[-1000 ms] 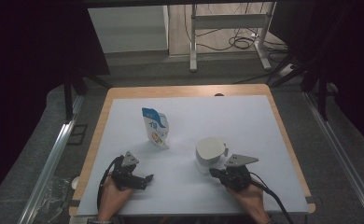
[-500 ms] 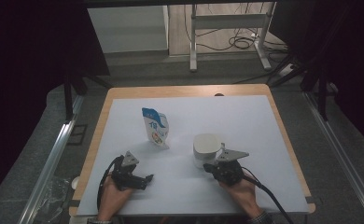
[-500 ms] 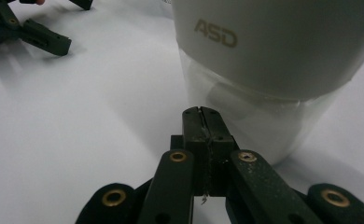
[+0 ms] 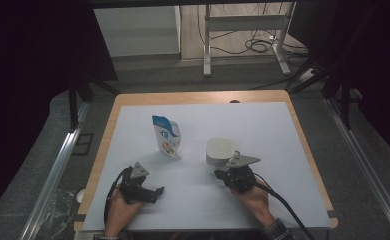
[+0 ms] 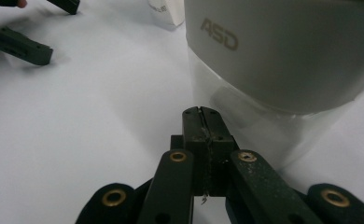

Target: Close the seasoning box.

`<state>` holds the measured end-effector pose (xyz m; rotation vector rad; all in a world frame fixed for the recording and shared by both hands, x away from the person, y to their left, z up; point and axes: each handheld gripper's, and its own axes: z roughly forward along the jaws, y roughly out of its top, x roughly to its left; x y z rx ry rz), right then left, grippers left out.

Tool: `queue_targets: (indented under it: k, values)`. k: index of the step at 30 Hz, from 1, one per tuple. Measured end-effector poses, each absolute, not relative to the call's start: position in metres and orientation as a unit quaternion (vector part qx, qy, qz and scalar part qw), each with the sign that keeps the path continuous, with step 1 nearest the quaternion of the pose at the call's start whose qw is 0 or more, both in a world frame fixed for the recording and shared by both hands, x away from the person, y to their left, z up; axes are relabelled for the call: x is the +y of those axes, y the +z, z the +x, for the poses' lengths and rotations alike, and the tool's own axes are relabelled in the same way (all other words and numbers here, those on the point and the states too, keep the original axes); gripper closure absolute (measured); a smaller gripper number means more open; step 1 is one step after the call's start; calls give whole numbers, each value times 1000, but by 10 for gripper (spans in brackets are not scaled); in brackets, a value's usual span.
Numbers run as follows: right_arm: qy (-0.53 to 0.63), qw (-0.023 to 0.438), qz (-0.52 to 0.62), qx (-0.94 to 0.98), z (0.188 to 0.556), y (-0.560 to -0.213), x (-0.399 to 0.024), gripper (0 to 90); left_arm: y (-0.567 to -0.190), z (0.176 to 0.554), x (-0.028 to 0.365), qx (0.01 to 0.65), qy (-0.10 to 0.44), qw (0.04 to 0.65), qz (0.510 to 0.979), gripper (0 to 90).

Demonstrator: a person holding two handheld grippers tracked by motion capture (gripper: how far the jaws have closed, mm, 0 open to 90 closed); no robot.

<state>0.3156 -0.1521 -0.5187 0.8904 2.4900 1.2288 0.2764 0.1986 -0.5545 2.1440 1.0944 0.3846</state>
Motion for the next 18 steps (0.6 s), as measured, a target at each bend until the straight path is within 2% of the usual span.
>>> queue_targets:
  k: [18]
  values:
    - [410, 132, 320, 844, 332, -518, -155, 894, -554, 276, 199, 422, 148, 344, 826, 0]
